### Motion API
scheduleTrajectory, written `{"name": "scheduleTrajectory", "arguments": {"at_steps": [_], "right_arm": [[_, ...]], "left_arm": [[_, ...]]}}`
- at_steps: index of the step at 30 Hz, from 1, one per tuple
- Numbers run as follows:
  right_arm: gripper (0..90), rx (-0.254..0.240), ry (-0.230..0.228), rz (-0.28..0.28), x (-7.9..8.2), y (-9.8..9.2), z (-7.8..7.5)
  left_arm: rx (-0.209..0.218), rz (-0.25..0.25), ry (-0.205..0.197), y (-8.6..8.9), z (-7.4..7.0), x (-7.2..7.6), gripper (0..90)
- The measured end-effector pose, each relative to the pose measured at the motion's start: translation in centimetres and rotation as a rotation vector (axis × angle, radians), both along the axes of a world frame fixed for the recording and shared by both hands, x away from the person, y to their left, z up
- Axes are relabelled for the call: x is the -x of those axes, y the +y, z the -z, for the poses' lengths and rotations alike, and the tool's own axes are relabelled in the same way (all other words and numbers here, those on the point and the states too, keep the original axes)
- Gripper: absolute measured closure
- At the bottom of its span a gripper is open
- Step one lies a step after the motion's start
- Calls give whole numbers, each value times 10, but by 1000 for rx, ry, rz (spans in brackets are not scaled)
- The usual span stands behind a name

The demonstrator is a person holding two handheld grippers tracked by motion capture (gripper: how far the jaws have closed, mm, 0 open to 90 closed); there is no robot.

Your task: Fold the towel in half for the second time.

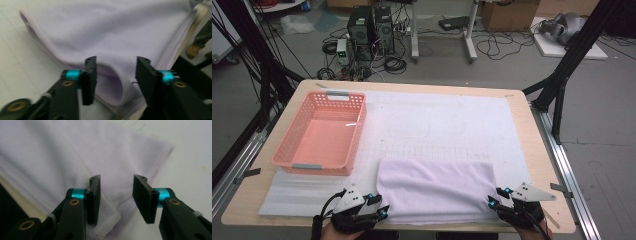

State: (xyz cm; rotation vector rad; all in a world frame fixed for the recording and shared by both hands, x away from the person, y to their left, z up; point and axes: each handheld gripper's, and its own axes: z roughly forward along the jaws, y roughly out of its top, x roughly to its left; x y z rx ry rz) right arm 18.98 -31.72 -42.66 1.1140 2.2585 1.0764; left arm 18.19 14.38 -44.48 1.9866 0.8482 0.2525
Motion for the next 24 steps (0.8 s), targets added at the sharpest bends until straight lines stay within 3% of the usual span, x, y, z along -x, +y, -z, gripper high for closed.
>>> {"name": "scheduleTrajectory", "arguments": {"at_steps": [2, 3, 5, 7, 10, 13, 14, 15, 16, 17, 20, 24], "right_arm": [[619, 11, 43, -21, -2, 4, 6], [649, 25, 67, -27, -3, 5, 9], [794, 24, 72, -51, -4, 5, 10], [835, 46, 55, -55, -3, 3, 5], [839, 23, 45, -58, 3, -5, -6], [783, 6, 89, -57, 8, -14, -12], [712, 1, 91, -46, 9, -17, -12], [676, 5, 83, -37, 9, -18, -11], [628, 2, 75, -17, 9, -18, -10], [597, -14, 68, -8, 8, -19, -9], [551, -41, 30, 44, 4, -19, -12], [556, -52, -51, 99, -5, -18, -19]], "left_arm": [[-41, 26, -14, -1, 2, 1, 816], [-42, 21, -8, -1, 1, 1, 847], [-39, 23, -1, 1, -2, 1, 870], [-13, 28, 4, 6, -6, 2, 874], [48, 58, 23, 16, -15, 6, 875], [62, 86, 37, 20, -17, 9, 871], [62, 109, 48, 20, -15, 11, 857], [68, 97, 34, 19, -15, 11, 807], [81, 68, 22, 19, -15, 8, 629], [98, 43, 9, 19, -15, 6, 551], [142, 1, -58, 18, -21, 0, 507], [153, -54, -113, 10, -29, -14, 463]]}}
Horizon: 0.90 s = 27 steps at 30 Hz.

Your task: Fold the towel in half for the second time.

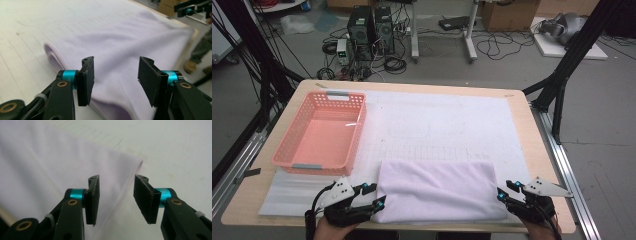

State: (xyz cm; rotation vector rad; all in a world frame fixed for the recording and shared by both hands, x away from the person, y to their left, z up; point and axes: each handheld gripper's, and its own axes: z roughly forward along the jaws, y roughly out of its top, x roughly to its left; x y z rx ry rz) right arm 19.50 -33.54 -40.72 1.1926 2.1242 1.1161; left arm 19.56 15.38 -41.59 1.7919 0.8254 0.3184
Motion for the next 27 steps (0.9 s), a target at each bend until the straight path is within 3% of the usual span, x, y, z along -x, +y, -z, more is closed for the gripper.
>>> {"name": "scheduleTrajectory", "arguments": {"at_steps": [3, 5, 13, 14, 17, 18, 19, 20, 22, 25, 27], "right_arm": [[571, -10, -27, 12, -9, 0, -1], [589, 2, -29, 0, -25, 2, 3], [595, 32, 52, -78, -69, 13, 26], [606, 32, 66, -107, -75, 15, 29], [739, 91, 82, -156, -86, 20, 36], [835, 91, 84, -171, -90, 20, 35], [835, 91, 84, -171, -90, 20, 35], [878, 116, 82, -183, -95, 22, 33], [880, 118, 60, -162, -98, 21, 30], [880, 60, 32, -80, -104, 13, 26], [879, 56, 30, -50, -107, 11, 28]], "left_arm": [[7, -24, -4, -4, -2, -10, 465], [-23, -56, 7, -10, -1, -27, 469], [-104, -127, 54, -18, 9, -58, 474], [-119, -134, 81, -19, 15, -67, 475], [-157, -147, 118, -22, 26, -79, 496], [-172, -144, 131, -23, 29, -82, 529], [-172, -144, 131, -23, 29, -82, 611], [-196, -118, 134, -25, 31, -83, 746], [-207, -147, 124, -27, 27, -84, 850], [-193, -235, 97, -25, 21, -84, 858], [-200, -231, 122, -25, 24, -84, 857]]}}
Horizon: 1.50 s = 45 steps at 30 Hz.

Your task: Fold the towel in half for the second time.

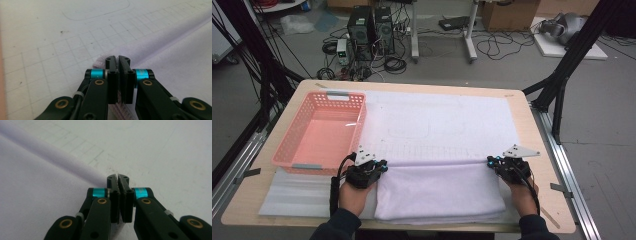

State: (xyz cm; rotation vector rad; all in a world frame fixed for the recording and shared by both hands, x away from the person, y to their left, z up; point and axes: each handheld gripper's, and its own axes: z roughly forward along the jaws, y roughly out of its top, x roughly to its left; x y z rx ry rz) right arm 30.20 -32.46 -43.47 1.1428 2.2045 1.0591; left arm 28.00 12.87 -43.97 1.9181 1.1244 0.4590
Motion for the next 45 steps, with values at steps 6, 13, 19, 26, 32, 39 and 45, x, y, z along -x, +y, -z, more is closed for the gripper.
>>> {"name": "scheduleTrajectory", "arguments": {"at_steps": [6, 13, 19, 26, 32, 39, 45], "right_arm": [[576, -23, -34, 56, 3, -2, -3], [475, -77, 72, 29, -12, -5, 6], [591, -109, 168, -8, -19, -3, 14], [844, -121, 155, -47, -23, -7, 5], [843, -97, 40, 28, -42, -12, -11], [841, -72, -24, 105, -78, -9, -25], [612, -88, -30, 175, -85, -4, -20]], "left_arm": [[36, -17, -5, 3, 1, 3, 580], [118, -13, 80, 3, 7, -22, 457], [132, 73, 122, -1, 13, -26, 761], [130, 1, -2, -5, -8, -37, 825], [116, -14, -116, -16, -28, -67, 823], [116, -70, -164, -25, -33, -106, 820], [137, -56, -124, -26, -29, -104, 514]]}}
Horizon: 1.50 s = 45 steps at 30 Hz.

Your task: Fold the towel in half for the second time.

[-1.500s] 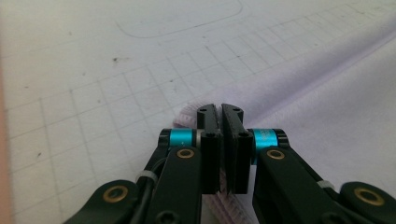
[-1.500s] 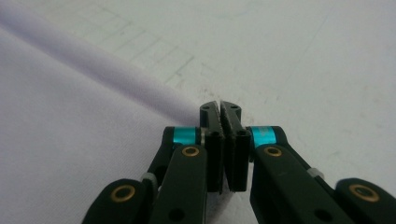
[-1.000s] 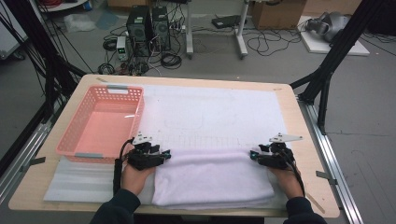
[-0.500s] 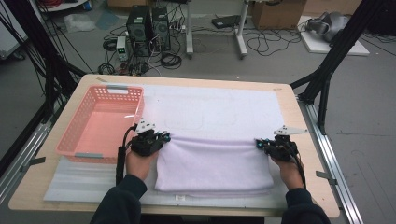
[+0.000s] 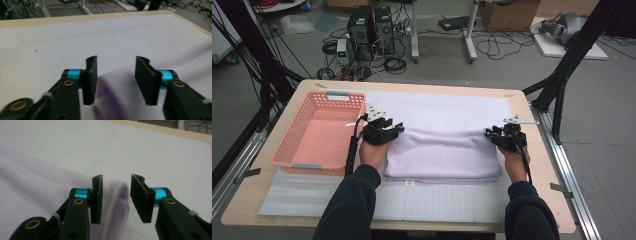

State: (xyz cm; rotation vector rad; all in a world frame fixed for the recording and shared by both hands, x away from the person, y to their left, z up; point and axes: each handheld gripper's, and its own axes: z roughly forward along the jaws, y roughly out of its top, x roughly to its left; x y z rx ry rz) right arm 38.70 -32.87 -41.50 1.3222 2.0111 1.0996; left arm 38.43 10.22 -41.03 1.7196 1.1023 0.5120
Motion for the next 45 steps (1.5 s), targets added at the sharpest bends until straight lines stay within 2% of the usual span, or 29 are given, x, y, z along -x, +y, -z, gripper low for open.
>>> {"name": "scheduleTrajectory", "arguments": {"at_steps": [2, 3, 6, 9, 13, 14, 16, 20, 23, 26, 28, 33, 36, 38, 39, 40, 43, 45], "right_arm": [[577, -14, -8, 1, 6, -3, 0], [565, -17, -10, 8, 10, -5, 0], [530, -45, -13, 9, 22, -13, 0], [511, -60, -15, -2, 32, -20, -2], [470, -67, -32, -12, 45, -27, -6], [453, -62, -41, -14, 48, -27, -7], [429, -69, -48, -21, 55, -27, -9], [377, -74, -53, -57, 66, -26, -8], [371, -45, -47, -101, 77, -21, -5], [363, -14, -33, -125, 87, -16, -1], [354, 5, -20, -138, 92, -15, 3], [339, 24, -11, -152, 103, -11, 6], [363, 23, -19, -137, 111, -11, 8], [436, 25, -20, -125, 117, -13, 9], [500, 19, -18, -119, 120, -14, 9], [546, 16, -21, -122, 122, -17, 9], [631, 7, -22, -108, 129, -20, 7], [646, -2, -21, -103, 131, -22, 5]], "left_arm": [[-19, 19, 7, 0, -2, 7, 471], [-14, 37, 15, 0, -3, 9, 439], [16, 48, -30, -1, -7, 22, 428], [21, 76, -31, -1, -8, 30, 403], [43, 112, -19, 0, -6, 36, 363], [41, 131, -29, 0, -5, 41, 356], [58, 156, -23, 0, -4, 46, 351], [64, 197, 6, 2, -1, 55, 324], [59, 211, -13, 4, 2, 64, 330], [23, 211, -12, 6, 7, 71, 360], [20, 193, 12, 9, 11, 75, 371], [28, 187, 25, 15, 19, 82, 389], [21, 187, 25, 16, 22, 87, 406], [11, 189, 31, 18, 25, 91, 424], [11, 189, 31, 18, 25, 91, 439], [-4, 192, 37, 19, 27, 95, 477], [-17, 186, 44, 20, 28, 101, 535], [-18, 181, 47, 20, 28, 104, 543]]}}
